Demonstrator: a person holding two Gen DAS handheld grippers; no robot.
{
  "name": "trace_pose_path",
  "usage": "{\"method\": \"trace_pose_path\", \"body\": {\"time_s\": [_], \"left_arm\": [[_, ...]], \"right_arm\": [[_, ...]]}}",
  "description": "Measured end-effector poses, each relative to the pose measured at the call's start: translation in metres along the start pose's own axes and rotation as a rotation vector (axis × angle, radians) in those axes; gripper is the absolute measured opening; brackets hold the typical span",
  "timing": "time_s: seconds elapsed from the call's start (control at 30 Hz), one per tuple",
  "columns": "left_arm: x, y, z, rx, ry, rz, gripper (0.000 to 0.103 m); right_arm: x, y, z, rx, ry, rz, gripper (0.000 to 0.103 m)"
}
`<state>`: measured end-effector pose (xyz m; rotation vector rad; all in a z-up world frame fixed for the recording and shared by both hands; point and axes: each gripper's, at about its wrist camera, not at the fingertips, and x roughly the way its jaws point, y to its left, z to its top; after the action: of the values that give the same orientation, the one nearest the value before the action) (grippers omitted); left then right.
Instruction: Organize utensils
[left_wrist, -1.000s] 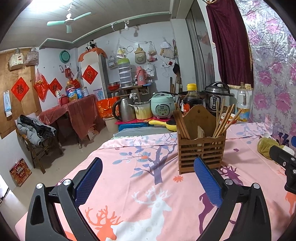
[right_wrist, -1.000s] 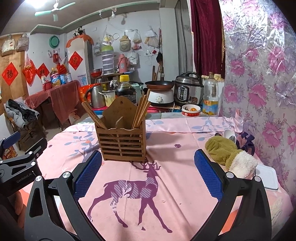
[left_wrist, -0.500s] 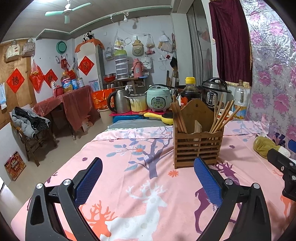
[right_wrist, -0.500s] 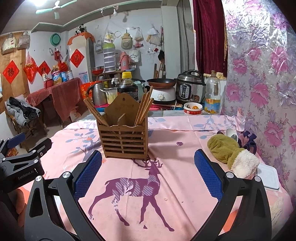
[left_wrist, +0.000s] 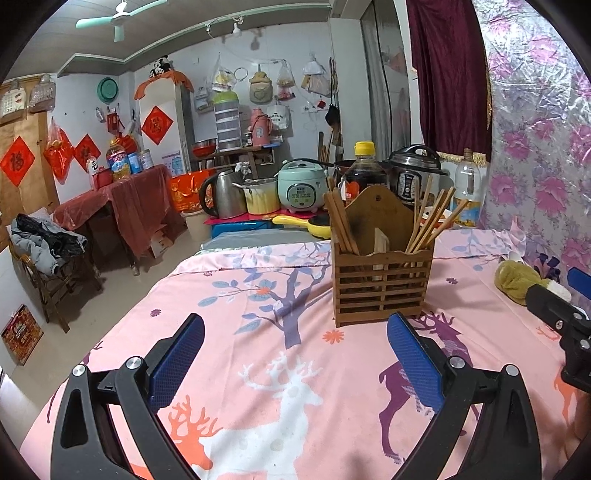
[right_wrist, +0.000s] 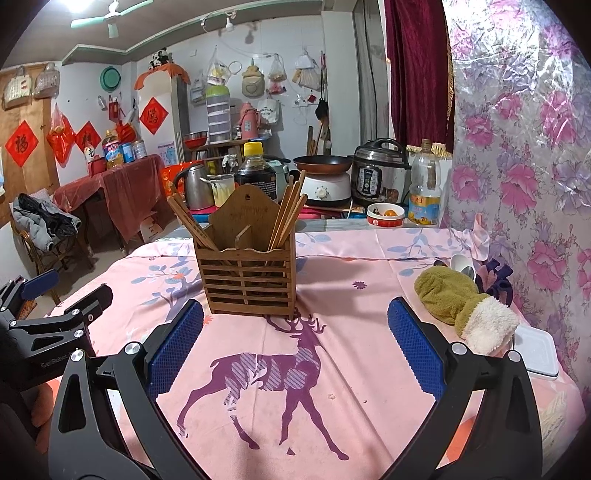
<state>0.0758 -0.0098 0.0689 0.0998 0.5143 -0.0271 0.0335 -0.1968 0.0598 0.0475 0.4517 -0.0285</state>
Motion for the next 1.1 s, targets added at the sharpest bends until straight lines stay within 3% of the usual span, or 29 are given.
{"method": "trace_pose_path", "body": {"time_s": [1.1], "left_arm": [[-0.0029, -0.0023, 0.0009, 0.009, -0.018, 0.023, 0.097]], "right_arm": [[-0.0003, -0.0009, 0.0014, 0.002, 0.000, 0.001, 0.097]]}}
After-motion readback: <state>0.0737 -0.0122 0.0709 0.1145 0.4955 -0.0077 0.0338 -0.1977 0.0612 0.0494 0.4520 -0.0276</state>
